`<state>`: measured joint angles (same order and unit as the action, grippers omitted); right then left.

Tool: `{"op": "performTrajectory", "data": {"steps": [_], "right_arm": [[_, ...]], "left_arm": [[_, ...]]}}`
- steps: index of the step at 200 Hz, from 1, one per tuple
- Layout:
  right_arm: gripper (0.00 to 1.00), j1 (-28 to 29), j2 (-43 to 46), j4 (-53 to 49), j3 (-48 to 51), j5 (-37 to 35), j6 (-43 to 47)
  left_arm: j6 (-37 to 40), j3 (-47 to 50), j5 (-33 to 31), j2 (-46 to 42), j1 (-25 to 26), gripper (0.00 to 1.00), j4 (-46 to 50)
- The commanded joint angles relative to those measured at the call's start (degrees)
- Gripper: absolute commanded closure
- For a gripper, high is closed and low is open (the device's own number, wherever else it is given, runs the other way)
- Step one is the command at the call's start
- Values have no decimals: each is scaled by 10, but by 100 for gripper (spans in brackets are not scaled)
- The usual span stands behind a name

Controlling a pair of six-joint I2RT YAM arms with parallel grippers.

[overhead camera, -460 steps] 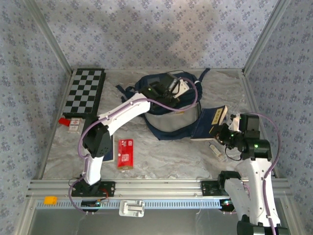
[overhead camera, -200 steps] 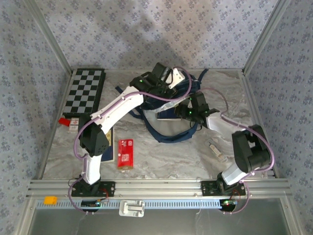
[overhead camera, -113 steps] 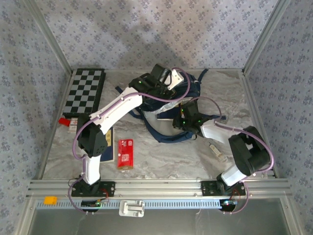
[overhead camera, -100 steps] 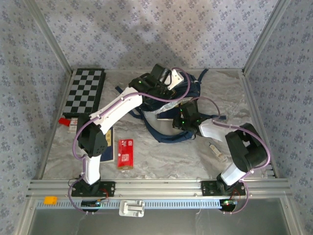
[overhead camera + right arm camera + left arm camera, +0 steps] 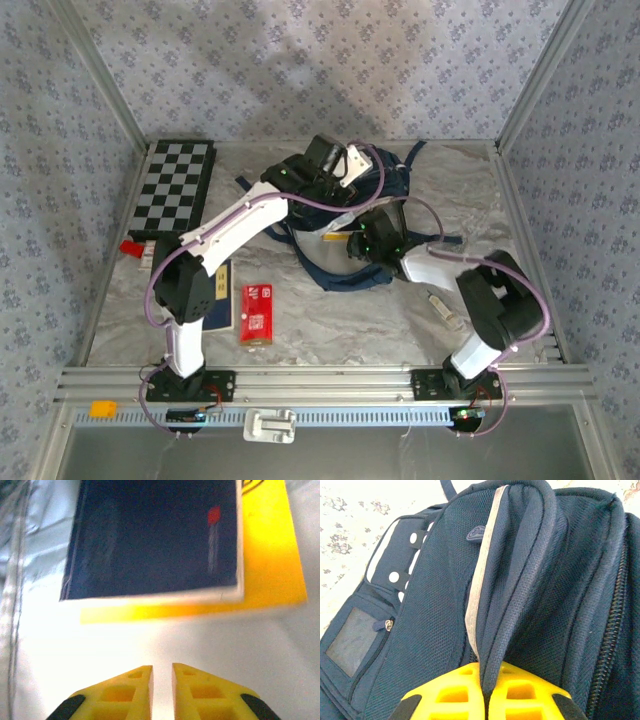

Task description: Pack the student bag

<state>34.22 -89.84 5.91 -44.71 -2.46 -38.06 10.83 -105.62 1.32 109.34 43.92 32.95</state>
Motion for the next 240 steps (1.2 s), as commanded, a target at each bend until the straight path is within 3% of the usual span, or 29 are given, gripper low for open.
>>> {"op": "performTrajectory", "data": {"steps": [1, 43, 69, 99, 156, 187, 240], "right_arm": [[79, 26, 91, -67, 29, -31, 11], [70, 65, 237, -244, 30, -38, -9], [65, 70, 272, -303, 16, 1, -24], [60, 80, 277, -314, 9, 43, -31], [53, 104, 219, -248, 10, 112, -66], [52, 134, 148, -207, -20, 130, -76], [48, 206, 22, -150, -93, 88, -90]], "left_arm": [[-20, 11, 12, -43, -2, 100, -24], [-85, 102, 28, -68, -1, 93, -43], [-145, 150, 54, -70, 0, 73, -50], [-229, 217, 81, -112, -1, 60, -74], [-373, 437, 5, -337, -35, 38, -96], [-412, 519, -27, -430, -94, 32, -41], [-464, 609, -37, -524, -252, 21, 22]]}}
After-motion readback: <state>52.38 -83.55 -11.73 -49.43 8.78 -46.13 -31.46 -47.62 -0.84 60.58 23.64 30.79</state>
